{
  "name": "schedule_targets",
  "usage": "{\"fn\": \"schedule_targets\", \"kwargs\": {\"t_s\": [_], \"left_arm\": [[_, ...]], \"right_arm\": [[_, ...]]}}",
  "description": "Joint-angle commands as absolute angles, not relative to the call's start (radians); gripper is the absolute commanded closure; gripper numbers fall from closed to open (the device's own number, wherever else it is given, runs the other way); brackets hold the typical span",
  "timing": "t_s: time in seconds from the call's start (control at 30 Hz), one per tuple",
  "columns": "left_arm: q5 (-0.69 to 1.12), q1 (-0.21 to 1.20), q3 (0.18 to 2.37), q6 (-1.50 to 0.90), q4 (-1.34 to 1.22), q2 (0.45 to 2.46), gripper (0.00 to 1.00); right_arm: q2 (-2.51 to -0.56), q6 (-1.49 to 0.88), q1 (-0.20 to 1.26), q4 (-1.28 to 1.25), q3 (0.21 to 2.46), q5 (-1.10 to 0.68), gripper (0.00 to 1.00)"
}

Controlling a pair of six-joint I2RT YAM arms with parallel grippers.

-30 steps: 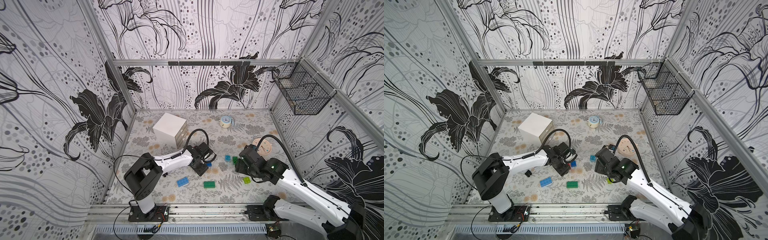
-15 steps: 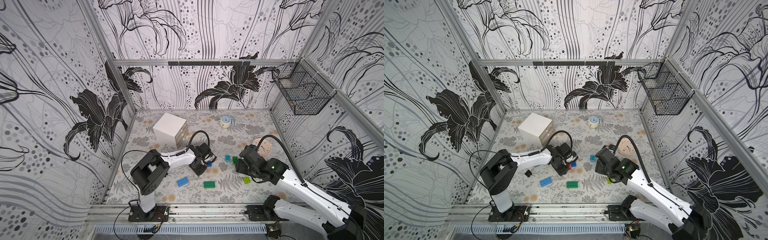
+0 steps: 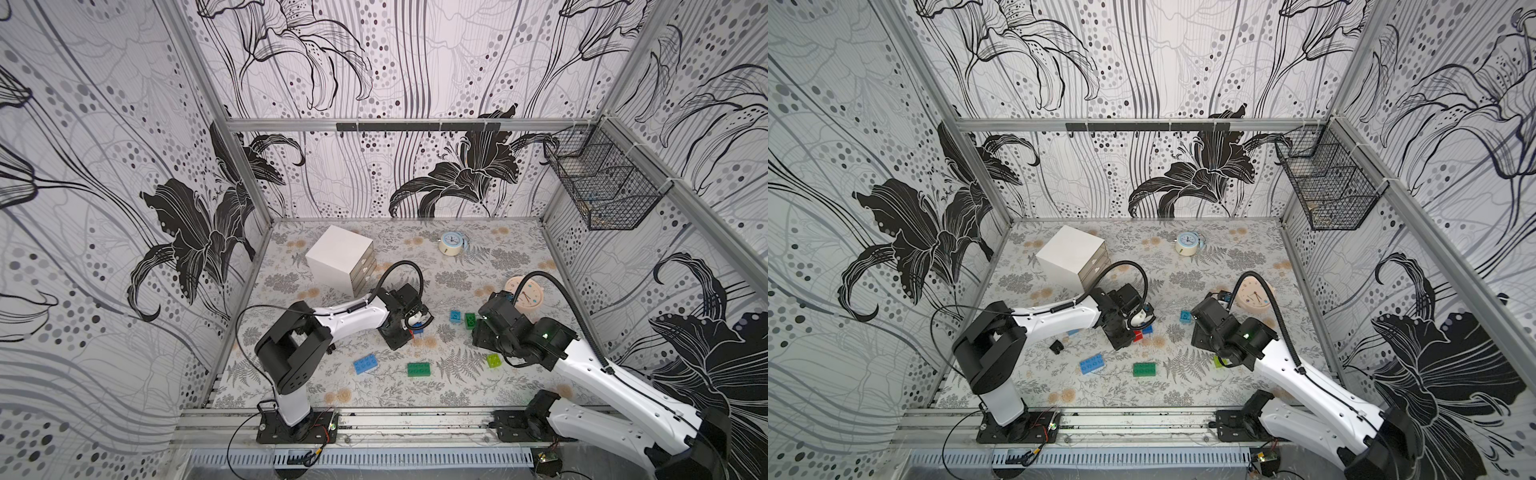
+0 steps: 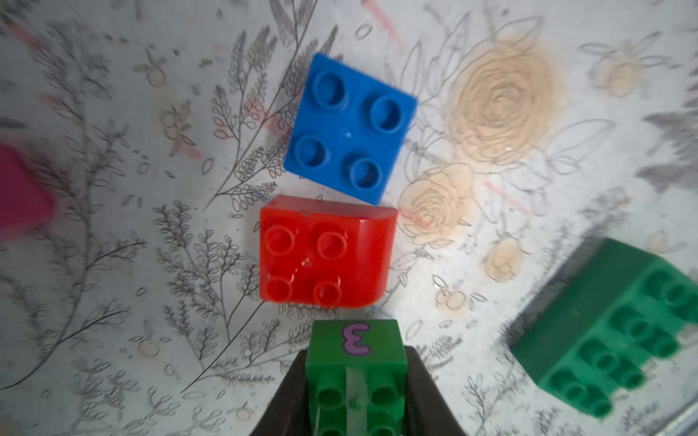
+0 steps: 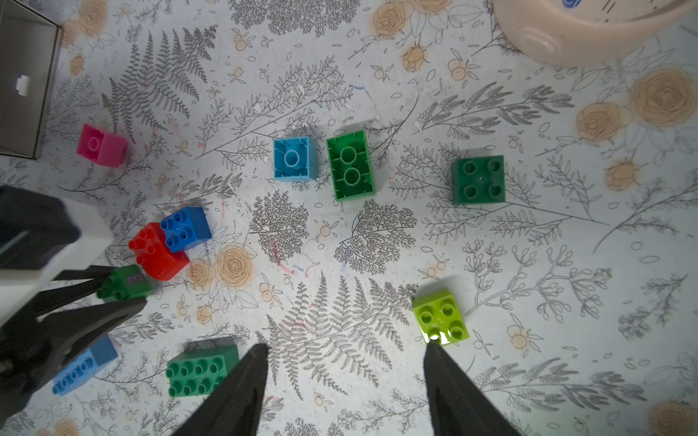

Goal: Assemble the number 1 with lego
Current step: Pick up the lego brick from the center of the board, then assemble the lego brick with the lego brick.

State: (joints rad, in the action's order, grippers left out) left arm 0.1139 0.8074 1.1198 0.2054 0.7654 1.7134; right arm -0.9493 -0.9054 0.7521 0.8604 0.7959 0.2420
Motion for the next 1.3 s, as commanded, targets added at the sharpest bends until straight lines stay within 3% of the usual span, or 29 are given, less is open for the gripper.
{"fn": "schedule_targets", "kwargs": {"t_s": [0.0,0.17,0.4,0.6,1.27], "left_arm": [[0.168,0.886,1.092,0.402,0.770,1.584,0.77],[0.218,0.974,1.102,0.477,0.819,1.560,0.79],[0.131,1.069,1.149,0.478,0.855,1.675,0.80],[0.109,1.085,1.183,0.466,0.826,1.729,0.81],[0.099,1.085,1.186,0.439,0.758,1.801,0.79]], "right_arm": [[-0.943,-0.925,0.748,0.874,0.782,0.281,0.32],[-0.943,-0.921,0.748,0.898,0.793,0.302,0.32],[-0.845,-1.004,0.748,0.970,0.753,0.332,0.33],[-0.760,-1.054,0.748,1.002,0.706,0.343,0.35],[-0.769,-1.042,0.749,0.998,0.707,0.336,0.35]]}}
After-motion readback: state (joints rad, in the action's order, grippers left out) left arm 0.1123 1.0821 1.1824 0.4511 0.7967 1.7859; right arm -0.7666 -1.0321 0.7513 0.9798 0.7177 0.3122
